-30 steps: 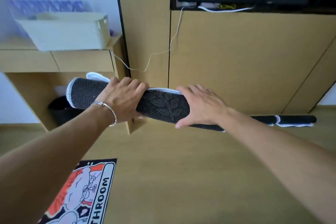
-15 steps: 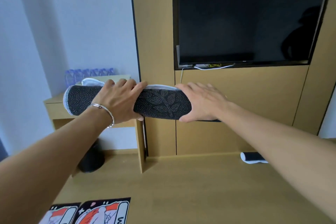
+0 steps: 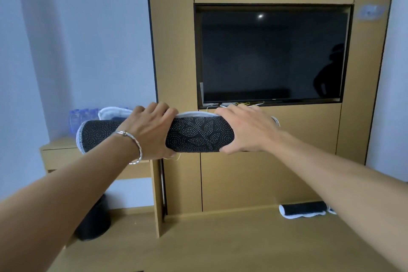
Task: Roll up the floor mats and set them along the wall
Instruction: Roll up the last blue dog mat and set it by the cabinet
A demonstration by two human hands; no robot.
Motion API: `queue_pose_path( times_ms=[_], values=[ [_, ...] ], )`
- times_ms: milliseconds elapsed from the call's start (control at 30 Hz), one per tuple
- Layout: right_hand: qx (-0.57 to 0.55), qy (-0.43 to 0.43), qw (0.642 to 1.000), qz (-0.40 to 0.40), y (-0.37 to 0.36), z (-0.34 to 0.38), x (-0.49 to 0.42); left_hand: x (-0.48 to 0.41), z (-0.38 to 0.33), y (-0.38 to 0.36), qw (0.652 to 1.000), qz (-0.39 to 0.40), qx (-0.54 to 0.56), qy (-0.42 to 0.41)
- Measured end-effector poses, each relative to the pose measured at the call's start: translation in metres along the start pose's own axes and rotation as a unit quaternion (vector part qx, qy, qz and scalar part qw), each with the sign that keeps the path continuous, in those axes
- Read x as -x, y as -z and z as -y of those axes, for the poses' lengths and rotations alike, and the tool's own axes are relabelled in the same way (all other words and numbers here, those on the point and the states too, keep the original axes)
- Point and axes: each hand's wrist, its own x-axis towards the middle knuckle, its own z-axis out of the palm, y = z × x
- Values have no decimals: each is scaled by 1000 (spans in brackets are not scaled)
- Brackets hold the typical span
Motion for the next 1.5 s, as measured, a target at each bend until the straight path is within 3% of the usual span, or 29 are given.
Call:
queue_pose_path(
  times_ms=[367,733,900,1033,1133,1200,1300,1367,1400,1467,1500],
  values=[
    [9,52,998,18,-20,-7,-22,-29,-31,-23,996,76,51,-16],
    [-64,37,996,47,-139,-77,-60,-121,-91,-130,982,170,87,9],
    [-92,7,995,-46,-156,-116,-115,-190,-75,-158,968,169,152,103],
    [-120,-33,983,-131,-143,-123,-126,-228,-70,-154,929,133,259,229],
    [-183,-72,976,-90,-135,-118,-104,-235,-86,-143,859,70,401,311],
    [-241,-106,964,-23,-137,-113,-84,-240,-104,-137,775,34,515,365],
    [-281,-163,945,37,-147,-111,-53,-247,-140,-126,572,15,687,448],
    [-214,-202,956,22,-152,-121,-36,-248,-166,-115,444,17,753,485],
    [-167,-212,963,10,-152,-129,-29,-248,-178,-111,401,26,771,494],
    [-72,-207,976,-9,-151,-150,-17,-251,-199,-100,353,40,797,488],
    [-41,-198,979,-15,-151,-163,-13,-255,-207,-98,345,44,803,484]
  ],
)
